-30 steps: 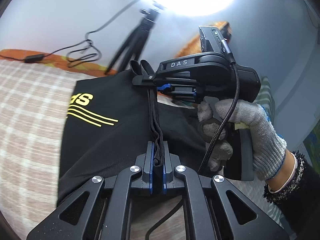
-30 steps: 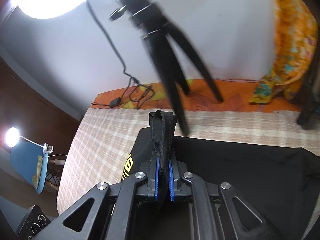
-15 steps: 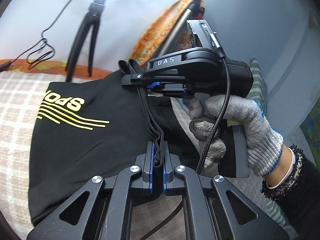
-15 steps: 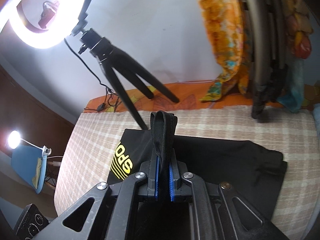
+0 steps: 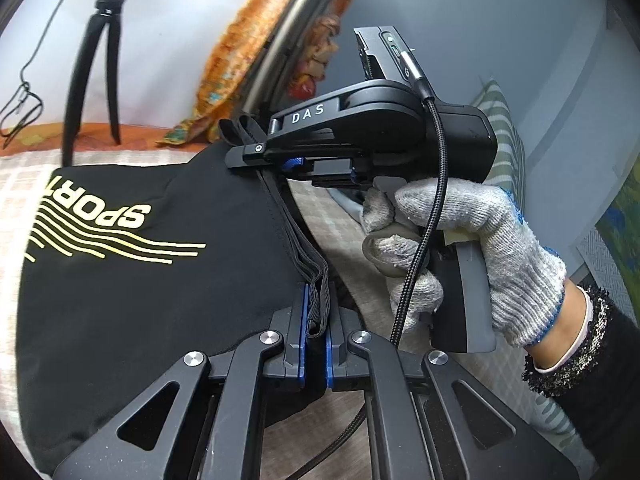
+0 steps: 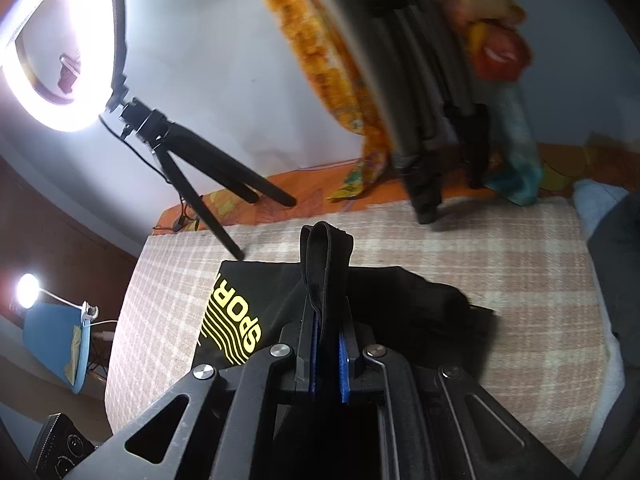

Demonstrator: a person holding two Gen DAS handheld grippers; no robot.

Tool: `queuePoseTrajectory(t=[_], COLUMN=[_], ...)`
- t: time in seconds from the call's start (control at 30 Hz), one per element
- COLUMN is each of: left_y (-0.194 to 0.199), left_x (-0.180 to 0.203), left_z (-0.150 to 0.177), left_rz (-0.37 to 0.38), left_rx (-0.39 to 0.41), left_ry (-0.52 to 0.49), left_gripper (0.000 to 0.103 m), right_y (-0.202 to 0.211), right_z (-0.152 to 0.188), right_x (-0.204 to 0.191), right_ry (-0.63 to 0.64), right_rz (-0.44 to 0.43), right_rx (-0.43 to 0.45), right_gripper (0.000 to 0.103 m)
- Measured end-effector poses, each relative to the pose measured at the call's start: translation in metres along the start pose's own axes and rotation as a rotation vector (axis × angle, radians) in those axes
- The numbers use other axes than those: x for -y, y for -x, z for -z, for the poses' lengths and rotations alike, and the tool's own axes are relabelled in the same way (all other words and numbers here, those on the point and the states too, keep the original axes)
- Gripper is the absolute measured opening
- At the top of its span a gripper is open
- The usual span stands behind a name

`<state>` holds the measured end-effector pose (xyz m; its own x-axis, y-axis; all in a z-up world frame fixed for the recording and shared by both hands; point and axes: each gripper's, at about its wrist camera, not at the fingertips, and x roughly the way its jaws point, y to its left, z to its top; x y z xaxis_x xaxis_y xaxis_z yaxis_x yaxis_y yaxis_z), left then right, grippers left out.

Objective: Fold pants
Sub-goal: 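Lift the held pants edge with both tools and fold it over the pants, then open both tools to release the folded black pants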

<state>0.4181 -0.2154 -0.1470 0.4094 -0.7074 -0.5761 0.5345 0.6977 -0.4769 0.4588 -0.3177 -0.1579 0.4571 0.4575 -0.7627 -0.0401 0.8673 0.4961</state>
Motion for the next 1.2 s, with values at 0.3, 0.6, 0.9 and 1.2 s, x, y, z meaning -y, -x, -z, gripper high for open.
queuePoseTrajectory(t=[0.3, 0.6, 0.9, 1.2], left_y=[-0.037, -0.050, -0.058, -0.061], left_x=[0.008, 0.011, 0.024, 0.036], left_z=[0.000, 0.010, 0.006, 0.009], left_rz=[0.012, 0.019, 0.032, 0.093], left_rx=[-0.025, -0.061, -0.078, -0.109], left_ry=[-0.004, -0.006, -0.037, -0.095], left_gripper=[0.005, 0.005, 0.013, 0.013], right_y=[0.003, 0.011, 0.020, 0.039], right_z=[-0.001, 0.004, 0.003, 0.006], right_x=[0.025, 0.036, 0.026, 0.025], right_ry=[-0.009, -0.021, 0.021, -0.019], right_rz=[0.025, 0.134, 0.221, 0.216], right_rx=[-0.015, -0.009, -0.008, 0.015], right_gripper=[0.006, 0.011, 0.034, 0.050])
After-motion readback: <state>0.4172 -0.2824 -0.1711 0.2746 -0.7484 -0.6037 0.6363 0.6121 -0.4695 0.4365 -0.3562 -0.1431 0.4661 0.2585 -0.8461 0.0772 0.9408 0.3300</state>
